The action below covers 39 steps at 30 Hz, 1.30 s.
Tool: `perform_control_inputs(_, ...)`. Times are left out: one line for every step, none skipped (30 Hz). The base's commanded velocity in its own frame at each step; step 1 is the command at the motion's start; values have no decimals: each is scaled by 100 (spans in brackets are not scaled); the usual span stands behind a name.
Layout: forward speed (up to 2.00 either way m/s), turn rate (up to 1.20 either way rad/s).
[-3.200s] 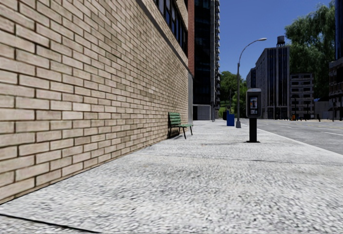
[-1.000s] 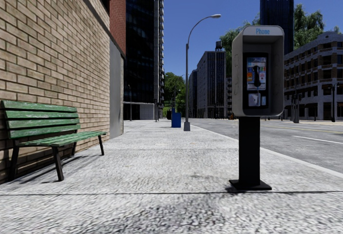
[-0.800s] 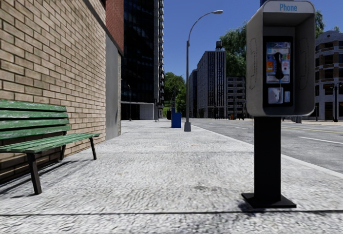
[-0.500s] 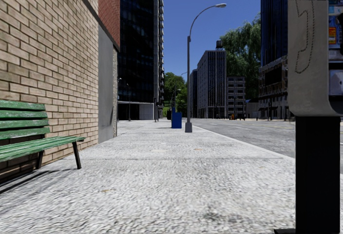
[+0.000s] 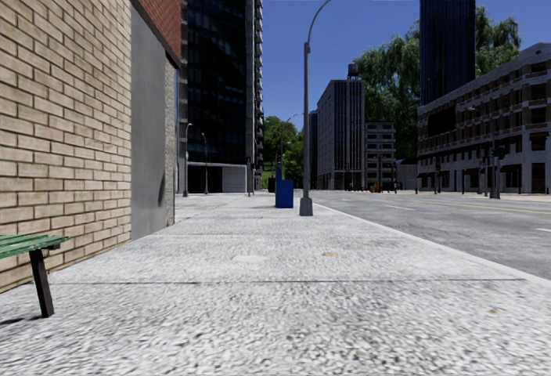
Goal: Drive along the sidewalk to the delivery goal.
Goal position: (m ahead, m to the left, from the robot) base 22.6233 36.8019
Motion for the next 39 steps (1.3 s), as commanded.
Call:
perform_control_inputs(200, 0)
perform_control_inputs(200, 0)
perform_control_inputs(200, 0)
perform_control_inputs(200, 0)
perform_control_inputs(200, 0)
perform_control_inputs(200, 0)
perform_control_inputs(200, 0)
perform_control_inputs(200, 0)
perform_control_inputs(200, 0)
perform_control_inputs(200, 0)
perform_control_inputs(200, 0)
perform_control_inputs(200, 0)
perform_control_inputs(200, 0)
perform_control_inputs(200, 0)
perform_control_inputs(200, 0)
perform_control_inputs(200, 0)
perform_control_inputs(200, 0)
perform_control_inputs(200, 0)
perform_control_inputs(200, 0)
perform_control_inputs(200, 0)
perform_control_inputs(200, 0)
perform_control_inputs(200, 0)
perform_control_inputs(200, 0)
perform_control_inputs(200, 0)
perform_control_inputs(200, 0)
perform_control_inputs(200, 0)
perform_control_inputs(200, 0)
perform_control_inputs(200, 0)
perform_control_inputs(200, 0)
perform_control_inputs(200, 0)
perform_control_inputs(200, 0)
perform_control_inputs(200, 0)
perform_control_inputs(200, 0)
perform_control_inputs(200, 0)
perform_control_inputs(200, 0)
perform_control_inputs(200, 0)
perform_control_inputs(200, 0)
perform_control_inputs(200, 0)
perform_control_inputs(200, 0)
